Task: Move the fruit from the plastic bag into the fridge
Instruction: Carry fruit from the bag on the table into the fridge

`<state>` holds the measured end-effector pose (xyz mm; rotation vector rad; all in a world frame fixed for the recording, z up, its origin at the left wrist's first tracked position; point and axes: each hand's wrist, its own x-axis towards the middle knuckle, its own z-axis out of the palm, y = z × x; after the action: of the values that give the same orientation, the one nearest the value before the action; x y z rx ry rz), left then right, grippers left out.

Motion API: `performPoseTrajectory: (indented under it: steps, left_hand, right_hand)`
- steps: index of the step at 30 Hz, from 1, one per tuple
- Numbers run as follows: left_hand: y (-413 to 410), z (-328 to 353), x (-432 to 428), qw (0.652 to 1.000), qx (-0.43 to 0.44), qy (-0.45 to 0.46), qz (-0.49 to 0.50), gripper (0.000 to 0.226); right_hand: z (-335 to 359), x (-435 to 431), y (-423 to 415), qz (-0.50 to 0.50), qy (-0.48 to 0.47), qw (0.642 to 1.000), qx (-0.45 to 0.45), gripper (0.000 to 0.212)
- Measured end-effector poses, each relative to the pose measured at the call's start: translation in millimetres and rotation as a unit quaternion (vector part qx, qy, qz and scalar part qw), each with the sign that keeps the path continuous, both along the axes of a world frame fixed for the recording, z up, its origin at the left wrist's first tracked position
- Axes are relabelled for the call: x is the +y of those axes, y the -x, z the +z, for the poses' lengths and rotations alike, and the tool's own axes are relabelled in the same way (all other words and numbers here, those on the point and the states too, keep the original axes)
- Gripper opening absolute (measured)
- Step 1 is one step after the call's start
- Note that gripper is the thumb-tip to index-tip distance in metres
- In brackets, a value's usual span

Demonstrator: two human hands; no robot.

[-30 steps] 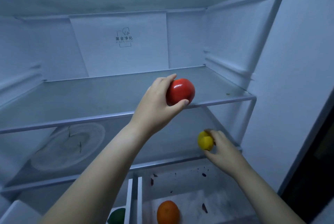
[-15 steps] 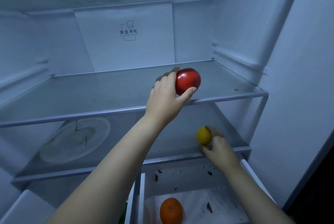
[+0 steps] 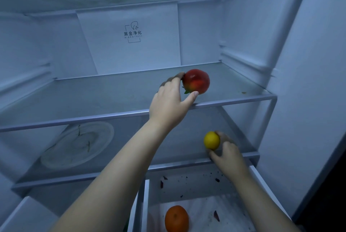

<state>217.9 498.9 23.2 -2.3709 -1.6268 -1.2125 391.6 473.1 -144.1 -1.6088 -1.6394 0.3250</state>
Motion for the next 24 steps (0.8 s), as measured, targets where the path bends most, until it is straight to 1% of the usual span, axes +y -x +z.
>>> performPoseTrajectory:
  steps: [2,9,11,13,16,18,20,22,24]
  left_hand:
    - [-1.0,-0.5,0.4,1.0,0.009,-0.008,0.002,0.062]
    - [-1.3,-2.6,1.3,1.0,0.016,-0.02,0.01,0.064]
    - [-0.9,-3.3,1.0,0.999,0.019,-0.026,0.012,0.067]
    - [0.7,-4.0,-1.9,0.999,0.008,-0.052,-0.007,0.068]
    - [8.3,-9.3,-14.3,0.991,-0.01,-0.126,-0.052,0.064]
    - [17.1,-17.3,-26.7,0.984,0.018,-0.173,-0.047,0.061]
    - [29.3,-26.4,-37.1,0.973,0.083,-0.215,-0.029,0.059]
    - [43.9,-34.6,-46.8,0.964,0.139,-0.225,-0.009,0.058]
    - [61.2,-39.4,-59.0,0.966,0.154,-0.206,0.023,0.057]
  right_hand:
    - [-0.2,-0.4,-0.1,-0.002,0.004,1.0,0.003,0.055]
    - [-2.9,-0.7,0.3,-0.003,0.013,1.0,0.014,0.064]
    - [-3.6,-1.6,-1.1,-0.006,0.021,1.0,0.012,0.062]
    - [-0.4,-4.8,-1.4,-0.005,0.008,1.0,0.024,0.061]
    - [12.4,-13.8,1.4,0.008,-0.051,0.998,0.031,0.062]
    - [23.6,-19.5,6.3,0.031,-0.093,0.995,0.014,0.055]
    - [34.5,-23.8,15.2,0.063,-0.121,0.991,0.0,0.05]
    - [44.6,-27.2,27.6,0.096,-0.133,0.986,-0.002,0.048]
    - [54.5,-28.8,43.2,0.133,-0.159,0.978,-0.012,0.047]
